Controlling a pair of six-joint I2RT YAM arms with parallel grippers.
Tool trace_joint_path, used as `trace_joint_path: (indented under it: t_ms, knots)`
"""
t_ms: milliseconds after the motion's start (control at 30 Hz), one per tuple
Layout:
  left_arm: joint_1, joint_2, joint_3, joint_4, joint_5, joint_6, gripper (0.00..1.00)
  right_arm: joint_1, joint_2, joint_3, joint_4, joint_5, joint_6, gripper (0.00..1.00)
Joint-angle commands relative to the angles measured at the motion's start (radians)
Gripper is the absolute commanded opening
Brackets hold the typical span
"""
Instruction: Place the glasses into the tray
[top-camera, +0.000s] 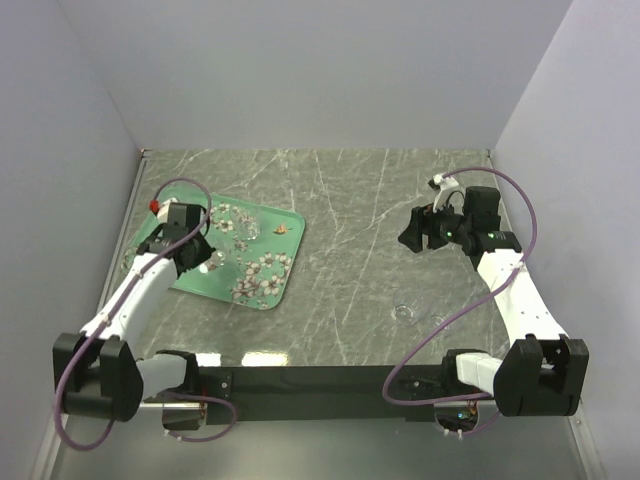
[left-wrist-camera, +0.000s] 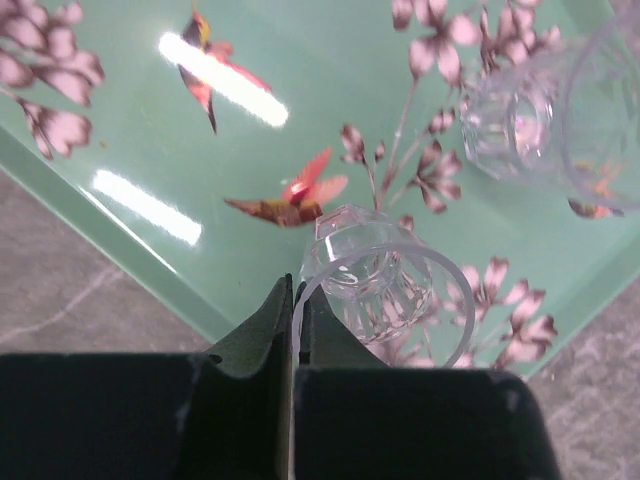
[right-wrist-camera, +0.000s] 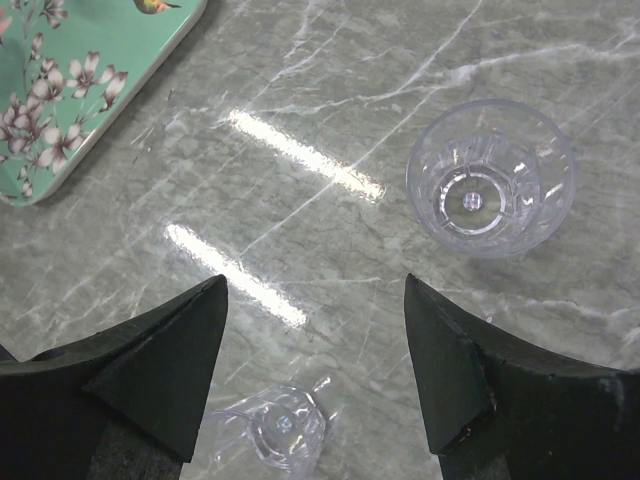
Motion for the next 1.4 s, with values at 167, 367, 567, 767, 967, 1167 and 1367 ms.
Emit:
trace_joint_path:
  t_ms: [167, 367, 567, 767, 967, 1167, 1367]
  knots:
    - [0.108, 0.202, 0.167, 0.103, 0.027, 0.104, 0.00, -0.004, 0.007, 0.067, 0.019, -0.012, -0.005, 0.78]
    - [0.131, 0.381, 0.328, 0.117, 0.027, 0.151, 0.00, -0.004, -0.001, 0.074, 0.013, -0.006, -0.011, 0.78]
    - [0.145, 0.543, 0.469, 0.097, 0.036, 0.174, 0.00, -0.004, -0.002, 0.077, 0.007, 0.002, -0.015, 0.78]
    - [0.145, 0.652, 0.580, 0.080, 0.036, 0.179, 0.00, -0.002, 0.004, 0.094, 0.004, -0.003, -0.015, 0.78]
    - [0.145, 0.731, 0.645, 0.060, 0.047, 0.191, 0.00, -0.004, 0.012, 0.106, 0.001, -0.002, -0.018, 0.78]
    - [0.145, 0.754, 0.655, 0.057, 0.050, 0.202, 0.03, -0.004, 0.013, 0.106, 0.000, -0.002, -0.021, 0.78]
    - [0.145, 0.742, 0.654, 0.058, 0.078, 0.210, 0.20, -0.002, 0.009, 0.109, -0.013, -0.002, -0.032, 0.78]
